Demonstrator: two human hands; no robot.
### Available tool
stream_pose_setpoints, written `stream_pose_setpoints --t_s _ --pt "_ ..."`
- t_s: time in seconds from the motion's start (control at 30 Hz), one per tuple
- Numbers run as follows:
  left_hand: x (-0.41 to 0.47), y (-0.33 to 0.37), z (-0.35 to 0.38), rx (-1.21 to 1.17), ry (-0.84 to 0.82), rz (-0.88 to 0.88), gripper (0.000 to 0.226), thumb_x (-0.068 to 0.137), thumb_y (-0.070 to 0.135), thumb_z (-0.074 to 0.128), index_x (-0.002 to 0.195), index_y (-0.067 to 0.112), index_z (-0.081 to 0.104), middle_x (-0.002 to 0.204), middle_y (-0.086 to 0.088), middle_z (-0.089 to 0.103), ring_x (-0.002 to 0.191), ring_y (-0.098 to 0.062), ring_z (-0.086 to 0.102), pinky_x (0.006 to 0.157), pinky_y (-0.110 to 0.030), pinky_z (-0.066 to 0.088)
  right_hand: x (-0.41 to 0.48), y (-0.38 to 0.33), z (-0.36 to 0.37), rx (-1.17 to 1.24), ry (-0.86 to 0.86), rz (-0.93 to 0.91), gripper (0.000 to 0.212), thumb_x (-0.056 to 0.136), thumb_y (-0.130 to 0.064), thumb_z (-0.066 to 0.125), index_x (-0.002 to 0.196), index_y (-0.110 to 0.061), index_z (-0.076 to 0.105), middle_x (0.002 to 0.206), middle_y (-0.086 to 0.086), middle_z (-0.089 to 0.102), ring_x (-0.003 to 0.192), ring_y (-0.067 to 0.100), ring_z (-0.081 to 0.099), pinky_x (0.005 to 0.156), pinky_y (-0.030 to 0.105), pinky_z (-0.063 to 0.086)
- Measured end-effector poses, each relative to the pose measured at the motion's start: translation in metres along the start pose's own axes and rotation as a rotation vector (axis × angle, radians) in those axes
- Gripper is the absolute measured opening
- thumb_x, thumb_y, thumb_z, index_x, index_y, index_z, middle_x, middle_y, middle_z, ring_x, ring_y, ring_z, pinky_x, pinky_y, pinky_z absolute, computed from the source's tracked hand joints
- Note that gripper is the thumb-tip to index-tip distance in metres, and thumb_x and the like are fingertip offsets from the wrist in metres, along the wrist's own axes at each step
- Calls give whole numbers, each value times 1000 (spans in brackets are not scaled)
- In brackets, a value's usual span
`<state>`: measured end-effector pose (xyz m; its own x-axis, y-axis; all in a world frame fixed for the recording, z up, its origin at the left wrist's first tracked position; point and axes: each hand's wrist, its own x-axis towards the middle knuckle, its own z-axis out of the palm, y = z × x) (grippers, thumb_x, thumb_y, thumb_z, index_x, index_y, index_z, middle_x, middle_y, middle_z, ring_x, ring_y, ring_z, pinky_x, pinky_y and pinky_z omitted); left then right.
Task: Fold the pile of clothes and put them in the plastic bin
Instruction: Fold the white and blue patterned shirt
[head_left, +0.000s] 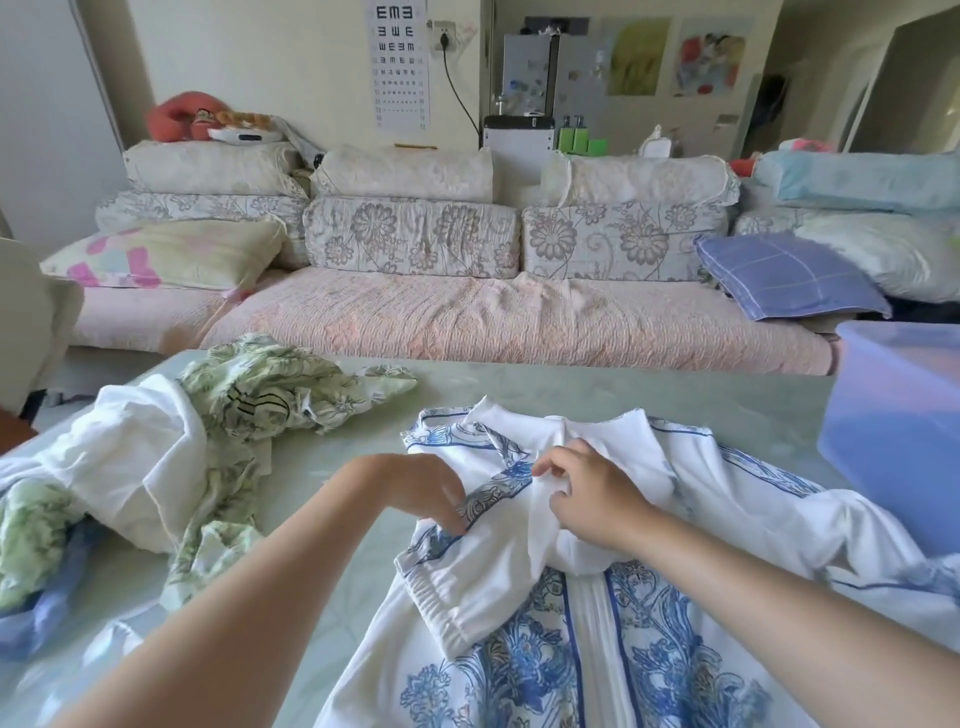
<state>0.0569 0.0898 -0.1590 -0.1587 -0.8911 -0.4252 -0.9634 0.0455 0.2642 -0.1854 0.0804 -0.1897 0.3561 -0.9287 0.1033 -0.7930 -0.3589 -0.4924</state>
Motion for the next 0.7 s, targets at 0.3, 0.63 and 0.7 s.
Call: stream_pose_setpoints --t_s 0.3,0.63,0.7 --pt "-23 32 -6 -52 149 -14 25 102 24 40 100 10 61 89 -5 55 72 -19 50 58 -25 40 -22 -24 -14 31 -336 -89 70 78 -24 57 144 -44 41 134 -13 46 117 12 51 99 32 46" --pt "-53 89 -10 -1004 -183 273 29 99 0 49 128 5 54 110 -14 71 100 -31 70 80 -35 56 -26 -17 -59 652 -352 251 61 81 -10 78 136 -20 54 95 7 68 72 20 61 54 27 41" --pt "-44 90 -5 -882 86 200 20 95 -1 53 112 8 61 100 -8 75 84 -22 73 73 -29 56 -31 -7 -66 513 -286 297 64 77 9 71 134 -20 57 106 10 66 67 19 56 52 26 43"
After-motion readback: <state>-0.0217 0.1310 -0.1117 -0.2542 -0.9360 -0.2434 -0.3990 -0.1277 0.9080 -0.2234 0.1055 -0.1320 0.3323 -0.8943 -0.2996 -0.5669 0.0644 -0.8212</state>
